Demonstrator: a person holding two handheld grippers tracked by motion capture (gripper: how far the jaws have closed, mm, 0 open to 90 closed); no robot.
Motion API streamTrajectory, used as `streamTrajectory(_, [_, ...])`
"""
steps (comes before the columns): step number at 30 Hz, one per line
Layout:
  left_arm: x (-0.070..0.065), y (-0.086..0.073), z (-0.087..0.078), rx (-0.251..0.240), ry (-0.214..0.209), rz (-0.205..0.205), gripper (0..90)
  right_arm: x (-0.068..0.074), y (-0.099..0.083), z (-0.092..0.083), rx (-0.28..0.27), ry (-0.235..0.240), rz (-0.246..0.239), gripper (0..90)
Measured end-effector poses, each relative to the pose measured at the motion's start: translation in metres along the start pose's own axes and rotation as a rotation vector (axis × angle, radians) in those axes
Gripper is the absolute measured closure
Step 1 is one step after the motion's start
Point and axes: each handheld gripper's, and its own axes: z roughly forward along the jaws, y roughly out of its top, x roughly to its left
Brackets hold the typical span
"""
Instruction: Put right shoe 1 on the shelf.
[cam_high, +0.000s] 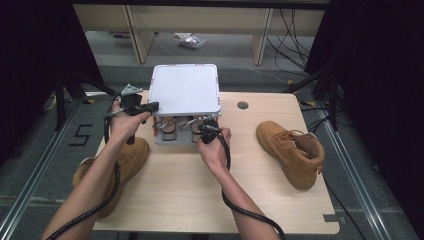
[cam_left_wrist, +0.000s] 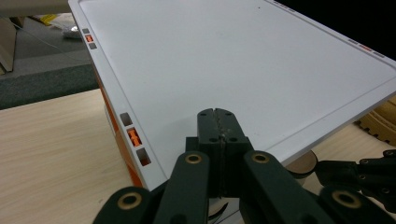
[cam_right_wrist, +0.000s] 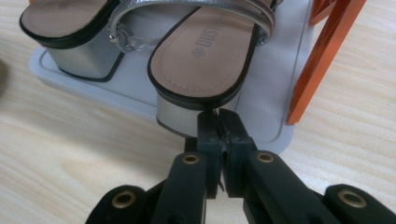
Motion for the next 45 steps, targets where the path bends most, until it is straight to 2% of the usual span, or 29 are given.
streamTrajectory(6, [0.000,0.000,0.000,-0.001,0.002,-0.001,89.6,-0.001,0.001,0.004,-0.011,-0.027,-0.001,88.3])
streamTrajectory(7, [0.000,0.000,0.000,-0.001,0.002,-0.001,89.6,-0.003,0.000,0.005,-0.015,-0.034,-0.012,88.1])
streamTrajectory(11, [0.000,0.000,0.000,-0.001,0.002,0.000,89.6,-0.003,0.000,0.008,-0.019,-0.038,0.000,87.1])
streamTrajectory(12, [0.000,0.000,0.000,-0.001,0.002,0.000,89.6,-0.005,0.000,0.009,-0.024,-0.050,-0.016,86.7])
streamTrajectory(16, [0.000,0.000,0.000,-0.001,0.003,0.000,89.6,-0.005,-0.001,0.011,-0.028,-0.049,-0.002,86.7])
streamTrajectory(20, [0.000,0.000,0.000,-0.001,0.003,0.000,89.6,-0.006,0.000,0.012,-0.031,-0.055,-0.012,86.7])
streamTrajectory(21, [0.000,0.000,0.000,-0.001,0.003,0.000,89.6,-0.005,-0.001,0.013,-0.032,-0.052,0.002,86.7])
streamTrajectory(25, [0.000,0.000,0.000,0.000,0.002,0.000,89.6,-0.005,-0.001,0.015,-0.031,-0.058,-0.012,86.3])
streamTrajectory(26, [0.000,0.000,0.000,-0.002,0.001,-0.002,89.6,-0.003,-0.002,0.014,-0.020,-0.059,0.010,86.3])
streamTrajectory(36, [0.000,-0.001,0.000,-0.003,0.003,-0.003,89.6,-0.006,-0.002,0.017,-0.034,-0.071,-0.018,84.3])
streamTrajectory(42, [0.000,-0.001,0.000,-0.005,0.002,-0.003,89.6,-0.008,-0.005,0.010,-0.039,-0.049,-0.017,76.6])
streamTrajectory(43, [0.000,-0.001,0.000,-0.005,0.003,-0.002,89.6,-0.010,-0.006,0.008,-0.050,-0.041,-0.031,74.9])
streamTrajectory(45, [0.000,-0.001,0.000,-0.004,0.004,-0.001,89.6,-0.009,-0.008,0.005,-0.039,-0.025,-0.019,73.1])
